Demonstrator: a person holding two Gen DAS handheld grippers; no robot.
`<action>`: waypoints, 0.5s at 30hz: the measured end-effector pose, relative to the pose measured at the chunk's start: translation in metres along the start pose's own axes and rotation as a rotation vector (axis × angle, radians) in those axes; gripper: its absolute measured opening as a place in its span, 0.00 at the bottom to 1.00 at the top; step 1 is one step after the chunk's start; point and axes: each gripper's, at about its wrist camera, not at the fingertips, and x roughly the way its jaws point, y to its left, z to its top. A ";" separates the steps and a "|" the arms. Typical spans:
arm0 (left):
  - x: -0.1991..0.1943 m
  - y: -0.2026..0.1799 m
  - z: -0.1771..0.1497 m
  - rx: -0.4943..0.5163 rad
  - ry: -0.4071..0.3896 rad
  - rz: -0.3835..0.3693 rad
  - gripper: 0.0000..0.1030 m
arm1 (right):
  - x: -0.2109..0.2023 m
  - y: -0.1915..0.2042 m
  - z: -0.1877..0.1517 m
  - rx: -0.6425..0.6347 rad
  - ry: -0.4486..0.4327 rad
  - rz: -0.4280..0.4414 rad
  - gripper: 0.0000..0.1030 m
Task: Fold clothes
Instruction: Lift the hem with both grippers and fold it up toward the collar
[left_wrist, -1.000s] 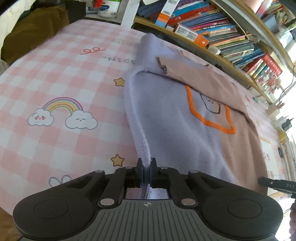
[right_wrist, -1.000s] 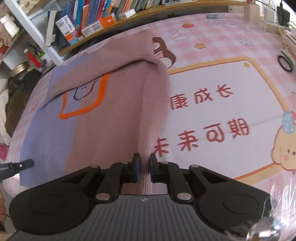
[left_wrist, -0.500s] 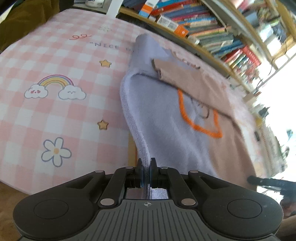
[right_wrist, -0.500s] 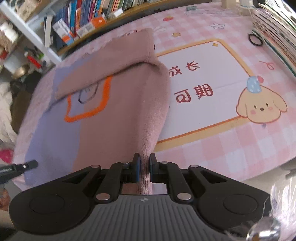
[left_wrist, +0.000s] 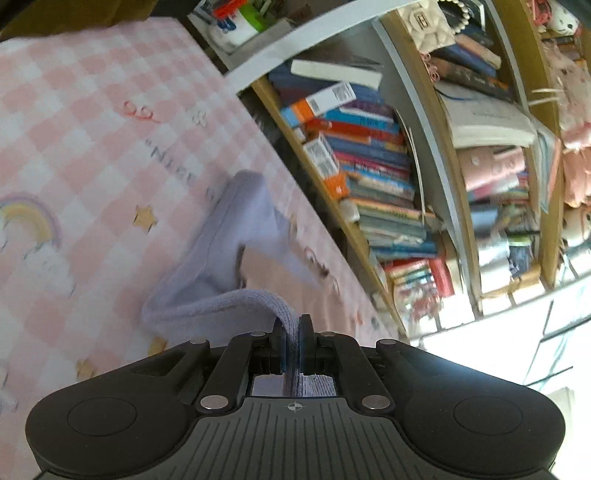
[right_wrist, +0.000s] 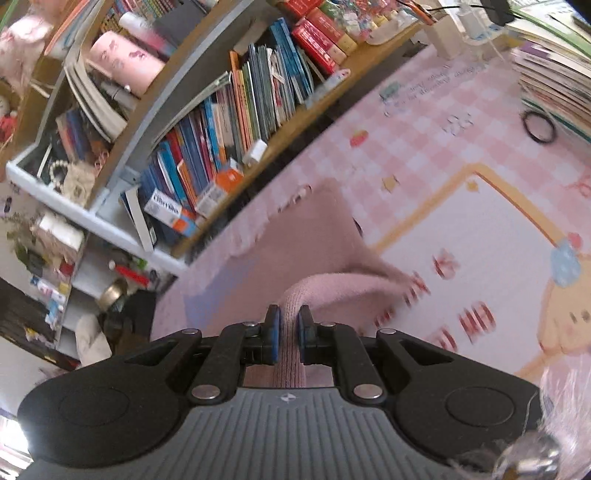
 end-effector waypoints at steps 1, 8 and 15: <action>0.006 -0.002 0.006 -0.004 -0.007 0.008 0.05 | 0.006 0.001 0.007 0.006 -0.001 0.000 0.09; 0.055 -0.012 0.045 -0.043 -0.030 0.076 0.05 | 0.064 -0.004 0.049 0.061 0.018 -0.027 0.09; 0.102 -0.017 0.075 -0.032 -0.038 0.178 0.05 | 0.119 -0.013 0.086 0.110 0.049 -0.063 0.09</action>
